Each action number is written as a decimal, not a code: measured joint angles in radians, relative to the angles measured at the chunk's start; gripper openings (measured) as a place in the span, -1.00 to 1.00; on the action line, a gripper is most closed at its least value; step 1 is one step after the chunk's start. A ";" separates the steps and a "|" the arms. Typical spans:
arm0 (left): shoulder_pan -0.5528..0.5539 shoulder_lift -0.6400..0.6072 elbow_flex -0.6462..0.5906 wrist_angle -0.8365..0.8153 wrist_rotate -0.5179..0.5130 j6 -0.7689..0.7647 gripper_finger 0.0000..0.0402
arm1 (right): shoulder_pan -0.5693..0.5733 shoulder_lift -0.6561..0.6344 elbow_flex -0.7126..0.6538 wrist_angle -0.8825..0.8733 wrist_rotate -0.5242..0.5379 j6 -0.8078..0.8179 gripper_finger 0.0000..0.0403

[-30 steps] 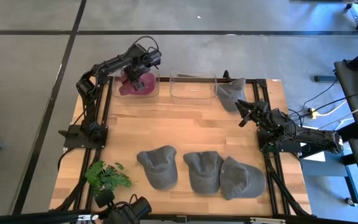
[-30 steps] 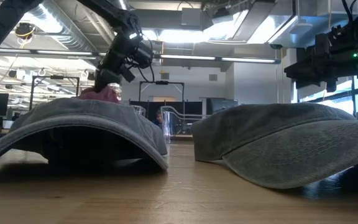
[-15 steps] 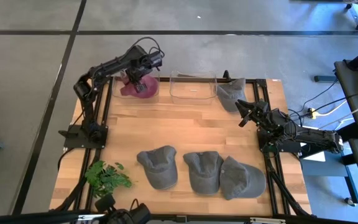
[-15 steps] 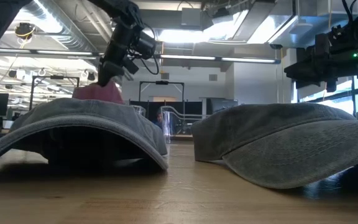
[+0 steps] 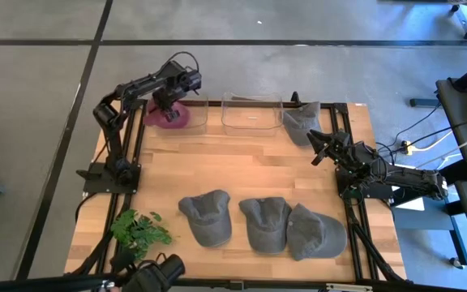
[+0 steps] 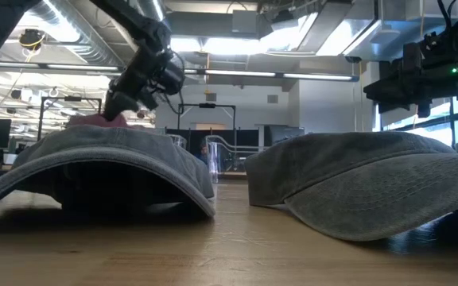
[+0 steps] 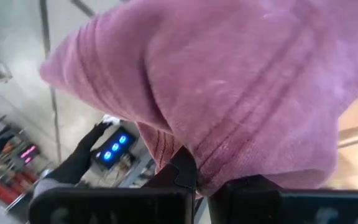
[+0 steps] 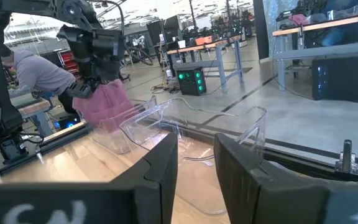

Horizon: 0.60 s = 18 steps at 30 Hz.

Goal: Pick & Place hat
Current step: Put the dark red cap into the left transparent bin

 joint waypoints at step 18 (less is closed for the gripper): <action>0.028 0.000 -0.019 0.000 -0.078 0.010 -0.81 | 0.000 0.000 0.000 0.000 0.000 -0.052 -0.47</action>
